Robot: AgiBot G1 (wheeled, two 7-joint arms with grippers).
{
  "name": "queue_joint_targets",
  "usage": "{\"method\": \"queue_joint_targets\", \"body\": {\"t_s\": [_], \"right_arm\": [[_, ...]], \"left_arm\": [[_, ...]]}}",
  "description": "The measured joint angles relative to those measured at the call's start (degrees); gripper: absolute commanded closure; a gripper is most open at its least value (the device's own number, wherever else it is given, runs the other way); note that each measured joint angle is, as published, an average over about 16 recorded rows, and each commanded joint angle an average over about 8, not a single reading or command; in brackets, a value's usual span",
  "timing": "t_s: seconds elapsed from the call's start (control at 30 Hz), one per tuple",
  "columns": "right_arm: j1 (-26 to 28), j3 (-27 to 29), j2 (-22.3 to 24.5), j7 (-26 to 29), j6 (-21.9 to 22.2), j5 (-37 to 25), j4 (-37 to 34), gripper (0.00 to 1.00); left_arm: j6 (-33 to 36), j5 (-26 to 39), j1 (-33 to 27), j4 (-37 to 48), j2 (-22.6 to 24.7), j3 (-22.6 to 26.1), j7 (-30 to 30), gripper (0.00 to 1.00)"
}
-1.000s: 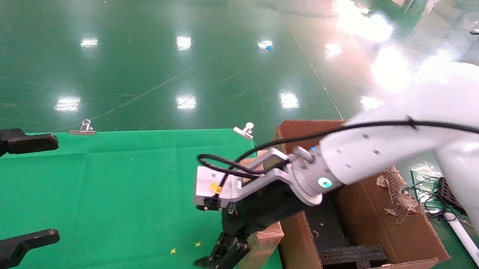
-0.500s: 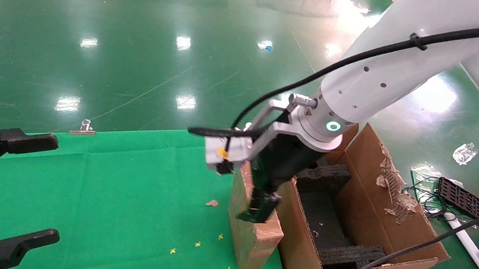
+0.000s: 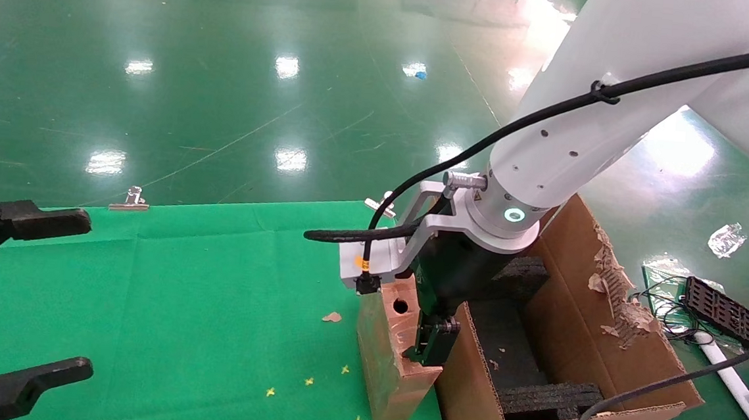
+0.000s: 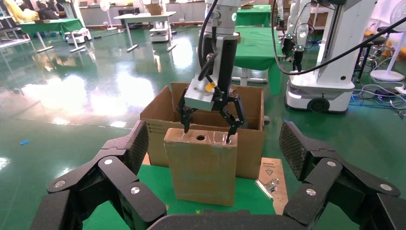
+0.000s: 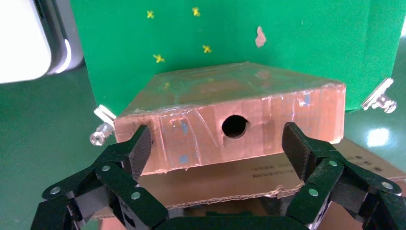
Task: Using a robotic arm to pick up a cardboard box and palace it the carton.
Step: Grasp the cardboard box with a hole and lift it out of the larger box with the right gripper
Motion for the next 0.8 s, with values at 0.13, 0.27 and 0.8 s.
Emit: {"method": "queue_joint_targets", "body": {"t_s": [0.13,0.27,0.8], "right_arm": [[0.5,-0.5,1.1,7.0,0.2,2.0,-2.0,0.00],[0.6,-0.6,1.9,14.8,0.0,4.3,-5.7,0.00],[-3.0,-3.1,-1.8,29.5,-0.5,10.2,-22.1,0.25]], "left_arm": [[0.0,0.0,0.0,0.0,0.0,0.0,0.0,0.00],[0.0,0.0,0.0,0.0,0.0,0.0,0.0,0.00],[0.0,-0.1,0.0,0.0,0.0,0.1,0.0,0.00]]}}
